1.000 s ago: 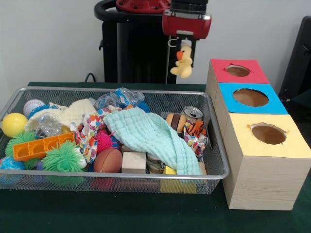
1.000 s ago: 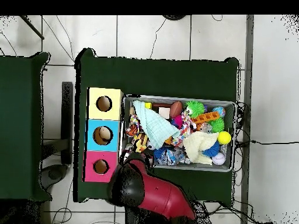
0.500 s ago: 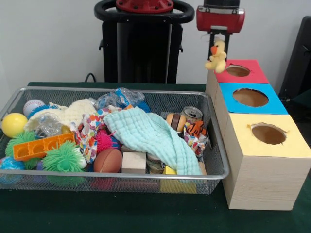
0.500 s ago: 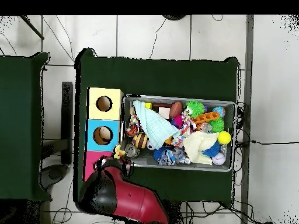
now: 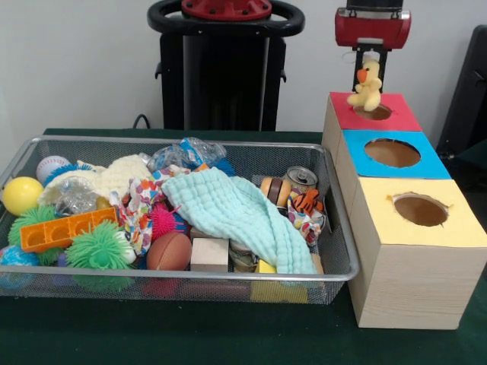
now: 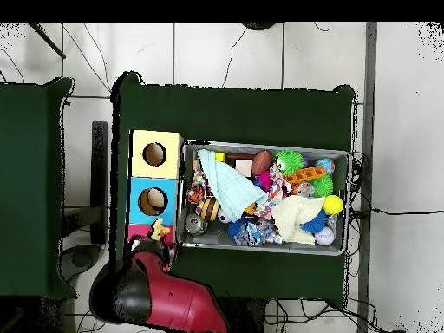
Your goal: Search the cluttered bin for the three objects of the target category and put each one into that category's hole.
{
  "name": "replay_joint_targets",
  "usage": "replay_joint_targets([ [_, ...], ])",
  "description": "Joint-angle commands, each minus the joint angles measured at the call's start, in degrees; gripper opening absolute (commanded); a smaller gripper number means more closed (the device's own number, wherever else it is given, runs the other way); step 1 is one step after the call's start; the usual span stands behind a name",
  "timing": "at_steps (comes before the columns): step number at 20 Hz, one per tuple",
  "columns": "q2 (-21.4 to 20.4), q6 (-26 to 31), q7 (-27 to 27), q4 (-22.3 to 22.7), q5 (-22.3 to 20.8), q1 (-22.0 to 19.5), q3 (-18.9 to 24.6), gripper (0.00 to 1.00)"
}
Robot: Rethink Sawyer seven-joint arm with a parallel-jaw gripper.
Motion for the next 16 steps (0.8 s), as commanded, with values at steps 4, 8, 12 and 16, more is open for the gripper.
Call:
replay_joint_targets([
  [4, 2.86, -0.3, 16.54, 5.17, 3.4, -1.34, 5.52, 0.0],
  [8, 3.48, -0.88, 16.94, 5.46, 3.08, -2.12, 6.8, 0.0],
  [12, 3.52, 0.2, 16.07, 4.55, 2.37, -0.74, 5.36, 0.0],
  [16, 3.44, 1.12, 16.03, 4.31, 2.54, -0.09, 5.06, 0.0],
])
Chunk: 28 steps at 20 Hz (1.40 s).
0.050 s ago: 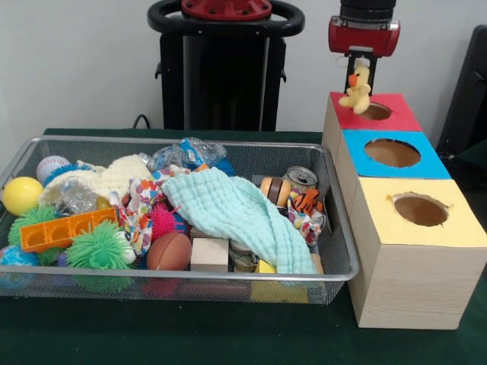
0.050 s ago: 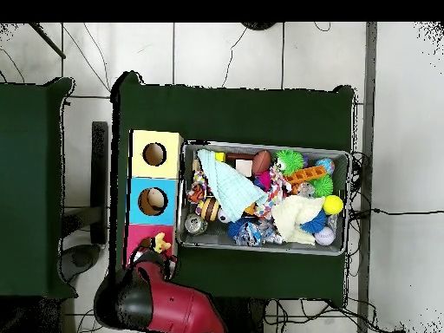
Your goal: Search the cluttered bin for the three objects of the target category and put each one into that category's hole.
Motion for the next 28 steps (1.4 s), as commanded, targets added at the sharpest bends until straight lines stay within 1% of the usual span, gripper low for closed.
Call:
replay_joint_targets([
  [1, 1.31, 1.55, 14.06, 1.05, 2.53, 0.5, 3.83, 0.0],
  [7, 0.63, 2.81, 16.39, 0.24, 4.45, 3.85, 2.75, 0.0],
  [13, 1.88, 2.62, 15.85, -1.15, 5.52, 4.35, 2.77, 0.0],
  [16, 2.24, 1.39, 14.72, -1.63, 4.96, 4.61, 2.11, 0.0],
  [21, 2.56, -1.07, 13.37, -1.82, 3.7, 3.63, 2.37, 0.0],
  [23, 2.76, -1.38, 13.19, -2.17, 3.42, 4.38, 1.24, 0.0],
  [25, 2.78, -2.19, 13.11, -2.01, 3.1, 4.42, 1.16, 0.0],
  [26, 2.79, -2.6, 13.07, -1.93, 2.94, 4.45, 1.12, 1.0],
  [28, 2.79, -3.05, 12.93, -1.84, 2.69, 4.34, 1.22, 1.0],
])
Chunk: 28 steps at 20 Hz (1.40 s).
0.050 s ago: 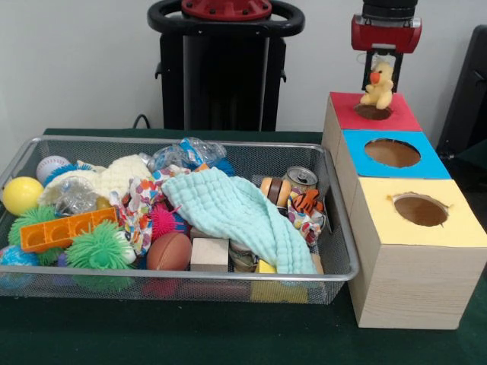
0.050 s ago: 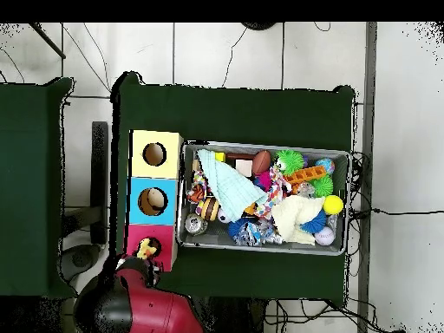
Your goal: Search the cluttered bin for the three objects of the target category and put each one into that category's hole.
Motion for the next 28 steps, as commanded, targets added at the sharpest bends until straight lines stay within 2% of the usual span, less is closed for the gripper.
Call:
replay_joint_targets([
  [1, 2.79, -3.35, 12.78, -1.75, 0.75, -0.78, 1.45, 1.0],
  [10, 3.38, -0.91, 12.37, -3.46, 1.31, 0.74, -0.67, 1.0],
  [14, 2.57, 1.94, 13.19, -4.33, 2.36, 1.7, -2.69, 1.0],
  [17, 1.4, 4.61, 12.27, -6.92, 1.68, 3.14, -6.3, 1.0],
  [19, -0.01, 7.49, 11.02, -8.32, 0.77, 2.05, -7.05, 1.0],
  [21, -0.3, 7.22, 10.22, -8.29, 0.67, 0.27, -6.31, 1.0],
  [28, 3.01, -1.3, 8.2, -8.38, -0.94, -7.18, -2.35, 1.0],
])
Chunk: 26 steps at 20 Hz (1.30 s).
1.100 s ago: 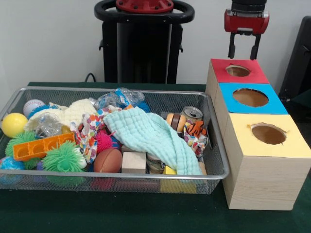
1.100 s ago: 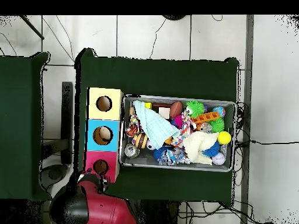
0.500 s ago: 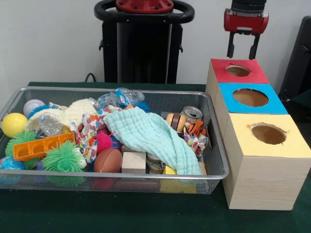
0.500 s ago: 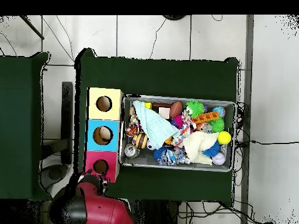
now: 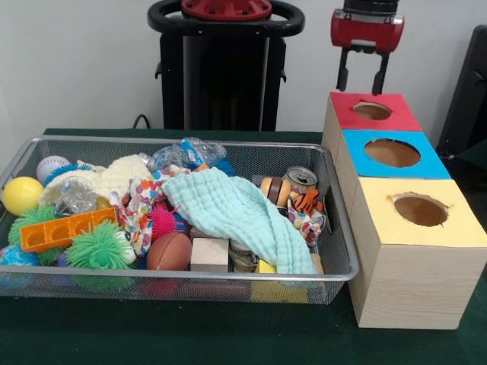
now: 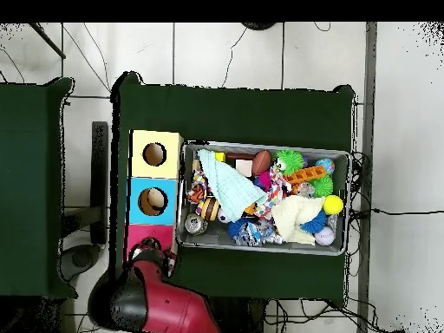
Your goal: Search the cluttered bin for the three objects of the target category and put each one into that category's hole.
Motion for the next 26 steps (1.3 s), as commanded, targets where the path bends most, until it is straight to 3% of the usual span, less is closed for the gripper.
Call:
replay_joint_targets([
  [1, 3.62, -2.79, 8.41, -6.05, -1.04, -6.27, 2.76, 1.0],
  [14, 17.81, -19.37, 15.93, -7.66, -0.57, -11.64, 10.03, 1.0],
  [26, 25.4, -29.8, 21.15, -8.63, 2.49, -11.57, 13.76, 1.0],
])
